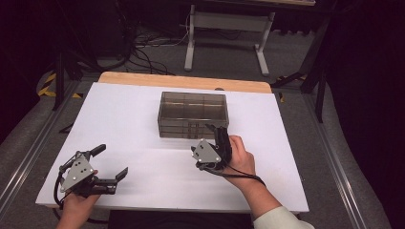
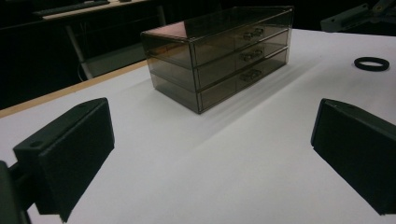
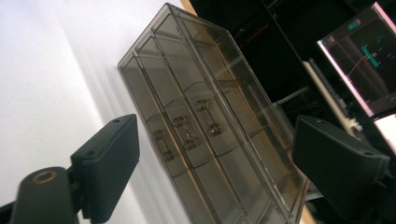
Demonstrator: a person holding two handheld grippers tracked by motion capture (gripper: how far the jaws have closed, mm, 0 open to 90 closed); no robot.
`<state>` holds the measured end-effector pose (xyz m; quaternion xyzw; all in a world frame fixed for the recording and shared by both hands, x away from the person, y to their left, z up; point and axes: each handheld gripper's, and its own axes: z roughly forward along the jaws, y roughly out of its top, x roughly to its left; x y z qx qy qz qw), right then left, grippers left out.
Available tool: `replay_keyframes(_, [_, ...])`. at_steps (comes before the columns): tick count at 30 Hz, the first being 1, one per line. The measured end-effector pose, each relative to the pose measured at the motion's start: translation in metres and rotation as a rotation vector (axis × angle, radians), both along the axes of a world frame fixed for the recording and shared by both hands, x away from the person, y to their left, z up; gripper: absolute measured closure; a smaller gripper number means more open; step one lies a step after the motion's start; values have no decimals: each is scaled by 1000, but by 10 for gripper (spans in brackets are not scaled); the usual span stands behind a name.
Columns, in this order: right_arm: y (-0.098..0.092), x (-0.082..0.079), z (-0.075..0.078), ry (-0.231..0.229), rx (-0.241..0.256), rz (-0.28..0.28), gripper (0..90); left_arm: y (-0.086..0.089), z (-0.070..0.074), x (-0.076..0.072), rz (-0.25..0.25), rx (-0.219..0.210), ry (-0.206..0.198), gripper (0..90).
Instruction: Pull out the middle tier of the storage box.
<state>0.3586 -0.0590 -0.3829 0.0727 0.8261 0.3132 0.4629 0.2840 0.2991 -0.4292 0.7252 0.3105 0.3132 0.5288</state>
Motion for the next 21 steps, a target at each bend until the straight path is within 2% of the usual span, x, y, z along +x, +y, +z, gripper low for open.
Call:
replay_keyframes(3, [5,-1,-3,-19,-41,-3,177,0,0,0,0,0,1,3])
replay_keyframes(4, [6,-1,-5,-23,-51,-9,183,1,0,1,4,12,-6,3])
replay_keyframes(7, [10,-1,-9,-54,-85,-12,204,0,0,0,-1,-2,3,3])
replay_keyframes(10, [12,-1,-12,-80,-122,-23,233,1,0,1,4,10,-6,3])
replay_keyframes(14, [15,-1,-18,-118,-157,-45,265,0,0,0,0,-1,3,3])
replay_keyframes(21, [19,-1,-26,-176,-222,-50,303,-1,-1,1,-1,-3,3,3])
